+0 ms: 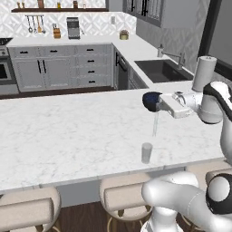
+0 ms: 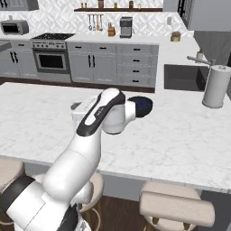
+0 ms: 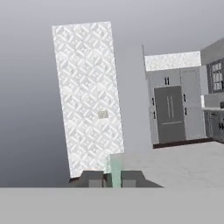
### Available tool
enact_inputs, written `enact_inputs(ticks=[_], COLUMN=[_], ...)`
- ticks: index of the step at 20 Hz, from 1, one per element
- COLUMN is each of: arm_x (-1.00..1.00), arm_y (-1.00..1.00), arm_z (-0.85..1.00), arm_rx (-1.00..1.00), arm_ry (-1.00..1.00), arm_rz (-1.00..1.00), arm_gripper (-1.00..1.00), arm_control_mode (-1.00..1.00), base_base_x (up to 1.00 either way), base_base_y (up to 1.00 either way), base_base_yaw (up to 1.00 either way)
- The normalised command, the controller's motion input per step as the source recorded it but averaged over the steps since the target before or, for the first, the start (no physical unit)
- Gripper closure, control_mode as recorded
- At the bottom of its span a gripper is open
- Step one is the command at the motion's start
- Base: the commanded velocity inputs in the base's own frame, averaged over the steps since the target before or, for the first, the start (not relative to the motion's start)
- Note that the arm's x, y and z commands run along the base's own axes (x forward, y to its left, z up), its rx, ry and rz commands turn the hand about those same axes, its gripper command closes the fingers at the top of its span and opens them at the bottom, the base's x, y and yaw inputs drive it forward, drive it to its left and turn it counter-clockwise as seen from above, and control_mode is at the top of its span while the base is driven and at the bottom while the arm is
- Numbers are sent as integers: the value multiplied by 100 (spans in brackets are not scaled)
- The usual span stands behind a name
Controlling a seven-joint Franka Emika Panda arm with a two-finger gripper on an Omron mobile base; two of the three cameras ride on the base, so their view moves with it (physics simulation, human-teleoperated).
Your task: Take a straw from the drawer in front and place it inside the glass cup on the dining counter.
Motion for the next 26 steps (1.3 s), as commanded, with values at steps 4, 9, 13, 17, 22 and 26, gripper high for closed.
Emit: enact_inputs(ticks=[4, 9, 13, 17, 22, 26], arm_x=[21, 26, 23, 24, 3, 0], arm_y=[0, 0, 0, 0, 1, 16], arm_z=[-41, -47, -25, -15, -18, -4], arm_rx=[0, 0, 0, 0, 0, 0], arm_ry=[0, 2, 0, -1, 0, 0], arm_rz=[29, 19, 13, 7, 5, 2], arm_gripper=[100, 100, 100, 100, 100, 100], arm_control_mode=[-100, -100, -100, -100, -100, -100], base_base_x=[0, 0, 0, 0, 0, 0], base_base_y=[0, 0, 0, 0, 0, 0], base_base_yaw=[0, 0, 0, 0, 0, 0])
